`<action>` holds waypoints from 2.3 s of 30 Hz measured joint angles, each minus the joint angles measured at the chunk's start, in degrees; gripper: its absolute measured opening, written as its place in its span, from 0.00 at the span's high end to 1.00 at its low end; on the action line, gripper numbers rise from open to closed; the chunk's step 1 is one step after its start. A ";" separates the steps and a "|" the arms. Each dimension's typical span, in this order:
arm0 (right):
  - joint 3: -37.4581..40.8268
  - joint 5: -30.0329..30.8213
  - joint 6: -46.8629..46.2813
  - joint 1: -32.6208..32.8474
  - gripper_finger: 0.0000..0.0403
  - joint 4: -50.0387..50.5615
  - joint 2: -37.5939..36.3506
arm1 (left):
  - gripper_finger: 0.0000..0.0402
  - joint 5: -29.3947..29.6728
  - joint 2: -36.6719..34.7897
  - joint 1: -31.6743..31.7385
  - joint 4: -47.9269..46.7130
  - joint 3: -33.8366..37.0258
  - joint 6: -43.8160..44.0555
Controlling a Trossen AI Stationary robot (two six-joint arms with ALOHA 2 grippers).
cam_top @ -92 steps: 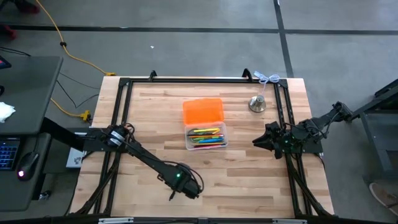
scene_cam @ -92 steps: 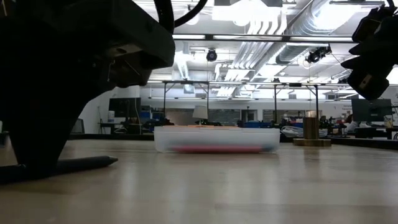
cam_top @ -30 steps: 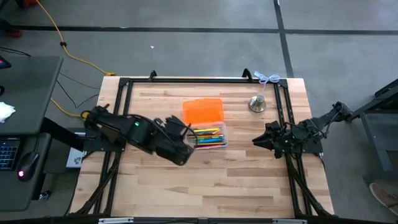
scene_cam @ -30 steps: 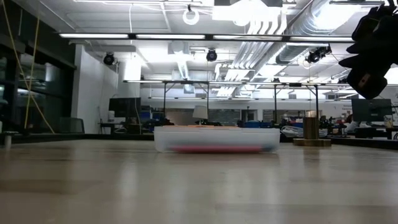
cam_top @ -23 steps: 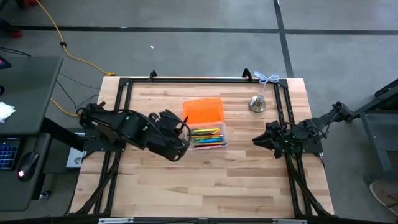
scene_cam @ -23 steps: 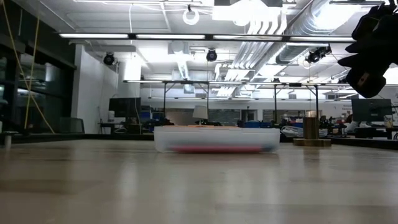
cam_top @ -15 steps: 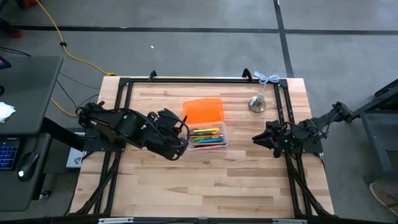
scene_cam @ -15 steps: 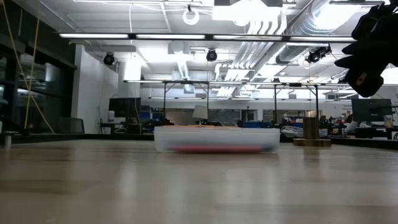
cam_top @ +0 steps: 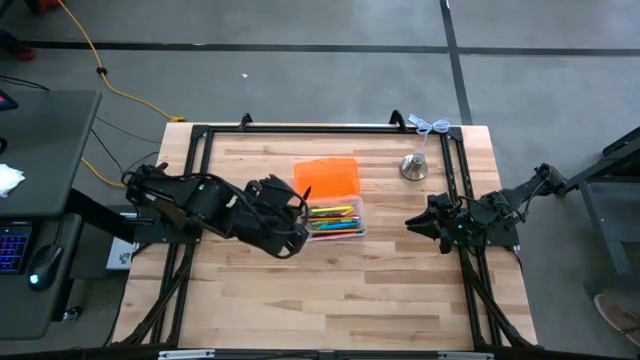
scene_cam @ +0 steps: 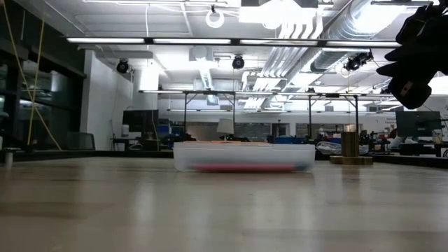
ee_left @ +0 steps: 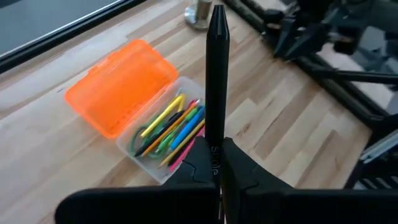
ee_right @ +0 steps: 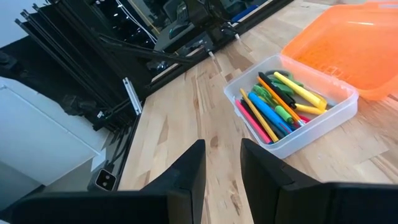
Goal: Pick & place school supplies into a supply box
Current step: Put the black pen into the container
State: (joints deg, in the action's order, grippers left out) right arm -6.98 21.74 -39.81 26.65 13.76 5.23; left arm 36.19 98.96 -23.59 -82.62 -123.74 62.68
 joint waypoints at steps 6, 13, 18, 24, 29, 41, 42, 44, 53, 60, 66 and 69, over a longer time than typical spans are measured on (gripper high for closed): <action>0.00 -0.02 0.07 0.01 0.81 -0.67 -0.01 | 0.93 0.43 -1.59 -0.02 4.74 -0.02 -3.71; 0.00 -0.20 1.95 0.00 0.81 -1.60 0.00 | 0.92 0.08 -2.63 -0.02 13.41 -0.04 -9.96; 0.00 -0.39 2.81 0.00 0.81 -1.64 0.00 | 0.94 -1.58 -3.02 -0.02 19.71 -0.02 -14.08; 0.00 -0.98 4.24 0.00 0.81 -1.64 0.00 | 0.91 -2.35 -3.00 -0.02 24.71 -0.02 -16.11; 0.00 -0.98 4.31 0.00 0.81 -1.62 0.00 | 0.93 -2.43 -2.98 -0.02 29.57 -0.02 -19.53; 0.00 -0.92 4.31 0.00 0.81 -1.62 0.00 | 0.93 -2.60 -2.89 -0.02 32.26 2.90 -20.42; 0.00 -0.90 4.32 0.00 0.81 -1.62 0.00 | 0.93 -2.63 -2.80 0.00 32.35 3.54 -20.42; 0.00 -0.87 4.31 0.00 0.81 -1.62 0.00 | 0.93 -2.61 -2.80 0.00 32.60 4.96 -19.98; 0.00 -1.30 3.89 0.00 0.81 -1.62 0.00 | 0.93 -6.31 -2.91 2.79 38.02 15.01 -16.25; 0.00 -2.83 3.69 0.02 0.81 -1.68 0.00 | 0.92 -13.52 -2.89 7.39 48.30 25.34 -16.93; 0.00 -3.23 3.65 0.02 0.81 -2.05 0.00 | 0.93 -21.96 -2.87 11.92 58.98 34.19 -18.30; 0.00 -3.26 3.63 0.02 0.81 -2.05 0.00 | 0.93 -25.36 -2.87 14.10 64.48 38.51 -18.77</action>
State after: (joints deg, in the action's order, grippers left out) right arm -6.98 18.48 -36.18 26.67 11.70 5.23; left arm 10.83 96.09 -9.49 -18.14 -85.23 43.91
